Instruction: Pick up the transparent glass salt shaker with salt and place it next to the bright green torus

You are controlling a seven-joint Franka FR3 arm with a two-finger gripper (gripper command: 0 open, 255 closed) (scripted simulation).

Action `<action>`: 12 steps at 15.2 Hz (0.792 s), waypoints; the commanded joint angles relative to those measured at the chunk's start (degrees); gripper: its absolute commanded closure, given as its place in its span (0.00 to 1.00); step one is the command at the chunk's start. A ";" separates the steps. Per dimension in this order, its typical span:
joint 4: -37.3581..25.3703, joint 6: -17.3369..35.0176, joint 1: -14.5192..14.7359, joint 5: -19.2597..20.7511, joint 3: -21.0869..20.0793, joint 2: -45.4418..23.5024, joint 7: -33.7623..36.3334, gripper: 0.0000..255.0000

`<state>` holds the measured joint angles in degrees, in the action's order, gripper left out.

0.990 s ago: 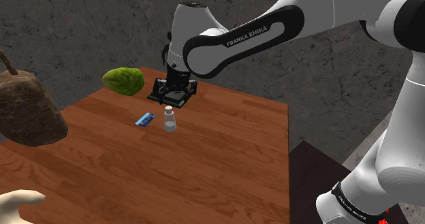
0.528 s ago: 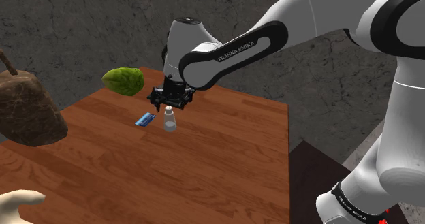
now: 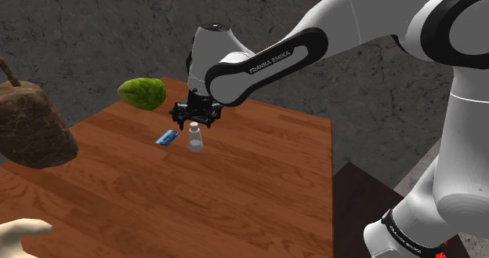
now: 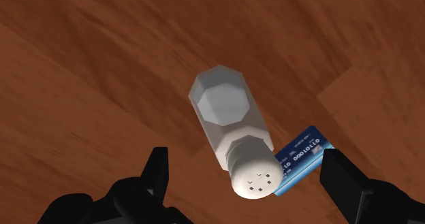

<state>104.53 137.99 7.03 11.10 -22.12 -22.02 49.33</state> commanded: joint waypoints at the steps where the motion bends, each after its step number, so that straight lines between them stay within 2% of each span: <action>1: 0.00 0.00 0.00 0.00 0.00 0.00 0.00 0.00; 2: 0.00 0.00 0.00 0.00 0.00 0.00 0.00 1.00; 12: -0.27 -0.62 -0.09 -0.23 -0.13 0.37 -0.15 1.00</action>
<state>104.31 137.67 6.96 10.97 -22.19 -21.78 49.22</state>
